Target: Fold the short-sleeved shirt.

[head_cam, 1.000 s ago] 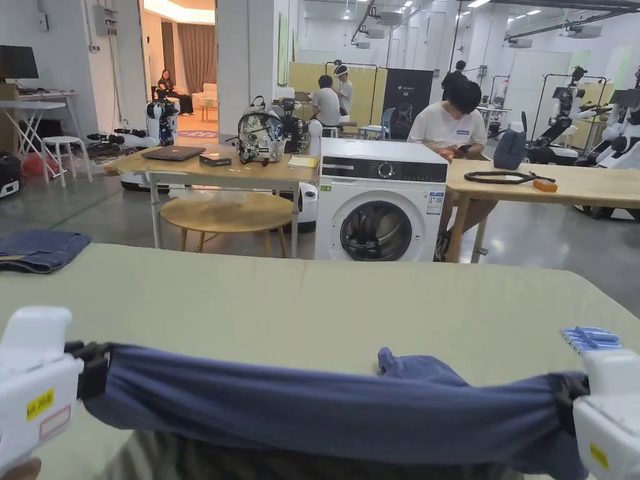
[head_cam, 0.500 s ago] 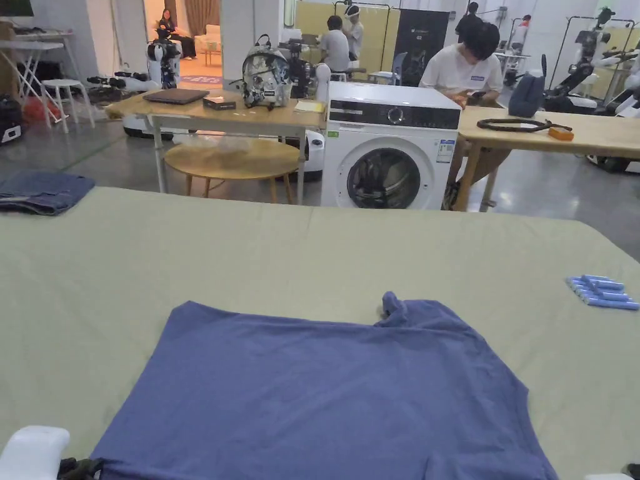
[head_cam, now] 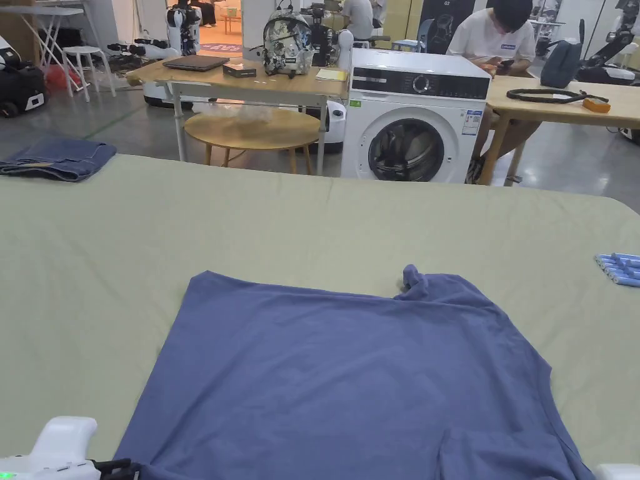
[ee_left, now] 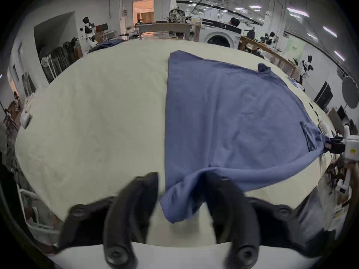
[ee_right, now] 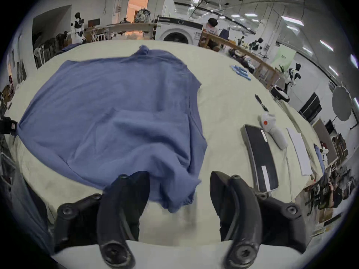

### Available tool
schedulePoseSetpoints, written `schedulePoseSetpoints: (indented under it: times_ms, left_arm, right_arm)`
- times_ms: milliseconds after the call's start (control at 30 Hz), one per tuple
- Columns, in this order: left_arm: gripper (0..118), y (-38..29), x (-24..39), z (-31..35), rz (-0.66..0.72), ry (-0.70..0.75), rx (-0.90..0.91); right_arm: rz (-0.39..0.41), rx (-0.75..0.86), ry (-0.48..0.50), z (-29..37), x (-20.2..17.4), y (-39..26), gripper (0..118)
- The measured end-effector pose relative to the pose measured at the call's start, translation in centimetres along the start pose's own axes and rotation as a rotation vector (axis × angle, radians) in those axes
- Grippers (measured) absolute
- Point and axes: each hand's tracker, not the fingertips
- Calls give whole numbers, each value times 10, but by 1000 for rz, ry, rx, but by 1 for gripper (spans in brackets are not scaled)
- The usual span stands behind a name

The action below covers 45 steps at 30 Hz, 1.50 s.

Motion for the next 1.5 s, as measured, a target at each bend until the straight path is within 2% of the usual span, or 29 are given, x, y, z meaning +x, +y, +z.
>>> schedulePoseSetpoints:
  times_ms: [67,100,133,367,433,467,533,600,700,800,1033,1367,1400,1467,1500]
  left_arm:
    - [55,9,0,8,16,-18,36]
    - [62,15,2,11,28,-30,60]
    - [63,21,7,22,36,-43,94]
    - [63,61,35,23,4,-51,303]
    - [63,70,51,29,3,-64,366]
    - [61,74,58,31,-3,-63,396]
    - [37,80,78,45,-36,-42,474]
    - [12,84,91,51,-68,-22,511]
    - [0,84,101,51,-84,-4,541]
    - [0,84,106,56,-71,-10,549]
    - [0,74,88,60,-44,1,437]
    - [0,40,9,41,89,-18,-12]
    - [8,36,2,36,128,-13,-45]
    - [46,26,-7,29,179,-3,-85]
    - [58,22,-11,24,191,10,-101]
  right_arm:
    - [-25,52,23,10,-2,11,67]
    - [-36,80,24,7,0,16,67]
    - [-50,121,28,10,-3,22,67]
    - [-147,399,47,19,-37,60,66]
    - [-170,486,57,25,-48,68,60]
    - [-177,522,51,27,-53,71,52]
    - [-192,579,37,25,-62,76,15]
    - [-204,620,28,29,-69,79,1]
    - [-215,632,28,31,-77,84,0]
    - [-214,627,37,33,-81,85,0]
    - [-203,598,45,30,-83,78,0]
    - [-186,507,47,11,-78,68,0]
    - [-182,498,49,9,-79,68,0]
    - [-178,485,53,5,-80,66,0]
    - [-176,476,57,3,-81,65,0]
